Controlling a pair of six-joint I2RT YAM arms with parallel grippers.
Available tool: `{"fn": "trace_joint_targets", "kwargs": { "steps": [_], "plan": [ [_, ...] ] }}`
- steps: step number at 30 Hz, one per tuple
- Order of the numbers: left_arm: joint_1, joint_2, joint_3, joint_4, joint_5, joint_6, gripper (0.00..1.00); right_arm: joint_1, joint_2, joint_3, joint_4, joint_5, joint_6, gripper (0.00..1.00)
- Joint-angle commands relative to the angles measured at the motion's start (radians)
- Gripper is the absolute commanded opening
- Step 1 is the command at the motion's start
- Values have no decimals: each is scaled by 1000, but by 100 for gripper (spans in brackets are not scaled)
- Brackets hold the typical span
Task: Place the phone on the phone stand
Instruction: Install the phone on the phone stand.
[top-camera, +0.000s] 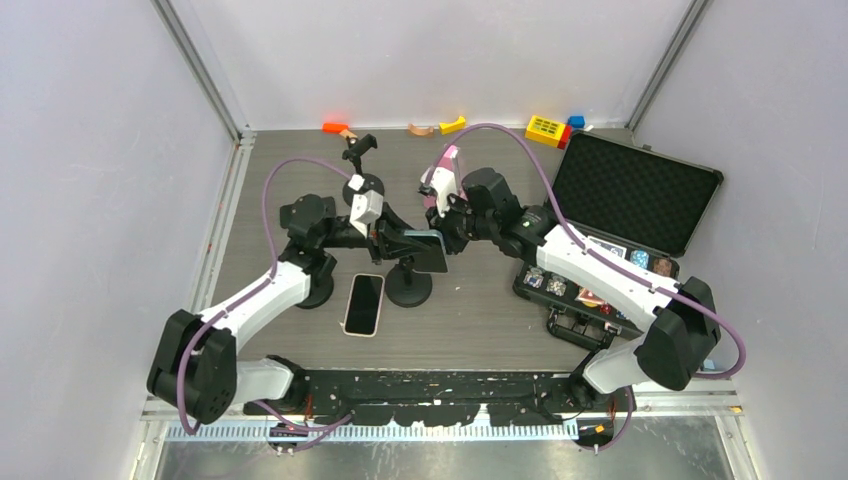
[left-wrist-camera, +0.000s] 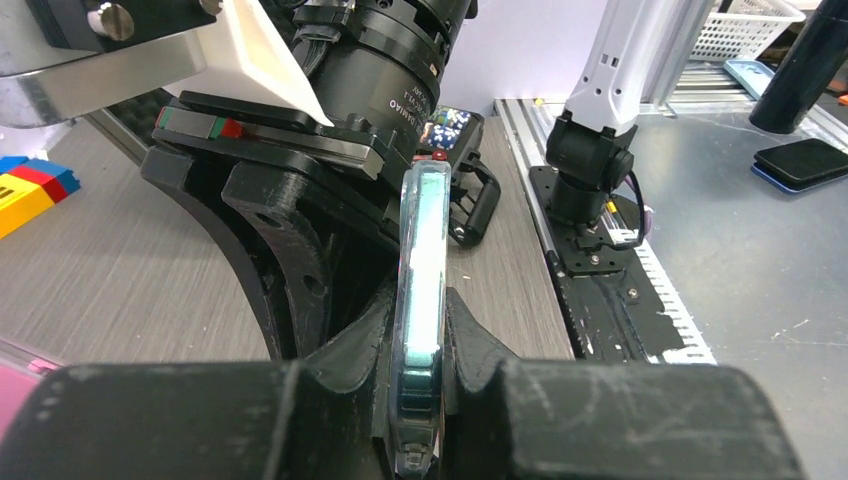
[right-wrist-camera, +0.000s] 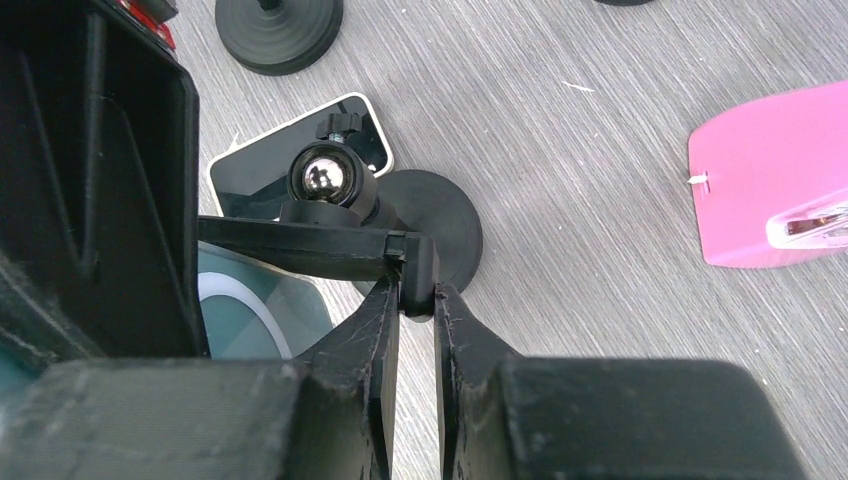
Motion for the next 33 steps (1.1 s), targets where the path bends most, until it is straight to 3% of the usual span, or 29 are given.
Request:
{"fn": "trace_joint_targets", "kwargs": {
  "steps": [1, 15, 33],
  "plan": [
    [8, -50, -39, -47, -52, 29, 0, -26, -33, -31, 53, 100, 68, 0],
    [12, -39, -37, -93, -58, 28, 0, -68, -64, -91, 110, 82, 93, 0],
    [30, -120, -47, -321, -185, 119, 0, -96, -83, -137, 162, 111, 104, 0]
  ]
}}
